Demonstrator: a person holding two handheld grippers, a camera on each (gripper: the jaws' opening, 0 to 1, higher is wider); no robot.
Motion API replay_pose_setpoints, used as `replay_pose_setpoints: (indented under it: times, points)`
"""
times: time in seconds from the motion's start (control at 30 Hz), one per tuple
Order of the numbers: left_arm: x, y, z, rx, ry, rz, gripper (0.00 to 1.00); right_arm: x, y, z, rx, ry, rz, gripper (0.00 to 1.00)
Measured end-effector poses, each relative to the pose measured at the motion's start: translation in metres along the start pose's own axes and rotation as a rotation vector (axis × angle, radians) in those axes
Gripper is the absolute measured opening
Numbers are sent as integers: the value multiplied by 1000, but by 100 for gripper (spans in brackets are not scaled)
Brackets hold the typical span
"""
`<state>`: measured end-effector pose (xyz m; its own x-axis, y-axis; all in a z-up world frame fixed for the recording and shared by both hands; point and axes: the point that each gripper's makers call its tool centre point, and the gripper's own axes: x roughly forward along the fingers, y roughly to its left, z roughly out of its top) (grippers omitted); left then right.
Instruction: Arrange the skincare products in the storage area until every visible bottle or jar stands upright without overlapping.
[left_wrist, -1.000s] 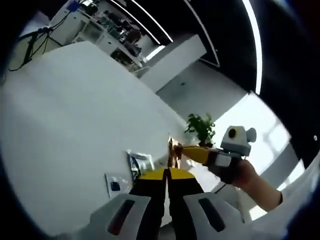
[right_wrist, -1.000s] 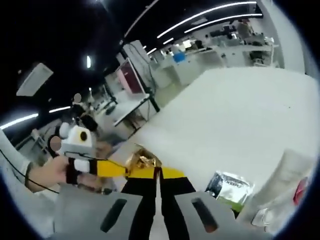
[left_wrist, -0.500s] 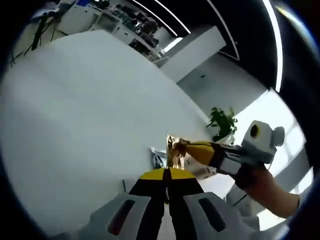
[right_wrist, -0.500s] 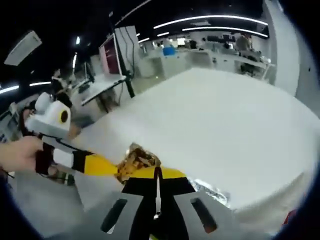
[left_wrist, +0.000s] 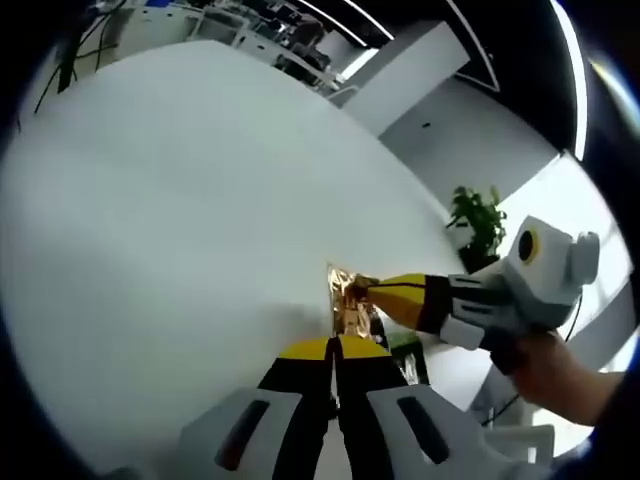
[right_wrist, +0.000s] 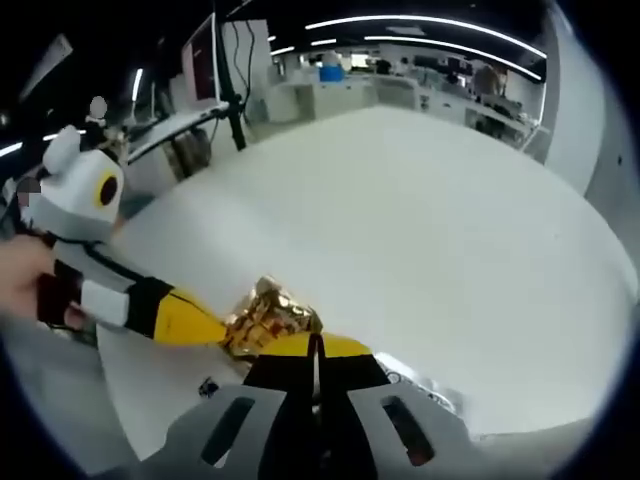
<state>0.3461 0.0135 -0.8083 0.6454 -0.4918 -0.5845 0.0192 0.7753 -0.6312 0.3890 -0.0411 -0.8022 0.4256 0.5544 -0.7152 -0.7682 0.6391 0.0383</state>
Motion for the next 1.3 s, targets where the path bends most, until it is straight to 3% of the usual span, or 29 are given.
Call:
replay_pose_setpoints:
  times: [0.17,0.53,0.7,0.8,0.87,1.0,1.1,1.17,1.3]
  points:
    - [10,15,0,3,24,13,2,12,-1,-5,-48,34,-9,1]
    - [13,4,-12,62,50,1,2,24,-6,-21,-122,89,-9,1]
    - [3,5,-14,195,84,45,0,22,-7,-18,-122,78,-17,1]
    - [-1,9,-10,221,80,56,1,24,-7,-18,-124,72,-21,1]
    - [-2,10,-3,275,54,74,2,23,-7,-18,-120,68,-21,1]
    - [4,-6,12,427,11,32,2,22,-6,-18,-112,63,-21,1]
    - [19,-20,11,558,47,7,6,23,-6,-18,-115,64,-23,1]
    - [33,-18,10,653,85,26,8,22,-6,-18,-117,65,-24,1]
    - [46,-13,2,703,137,69,8,22,-5,-18,-108,70,-17,2]
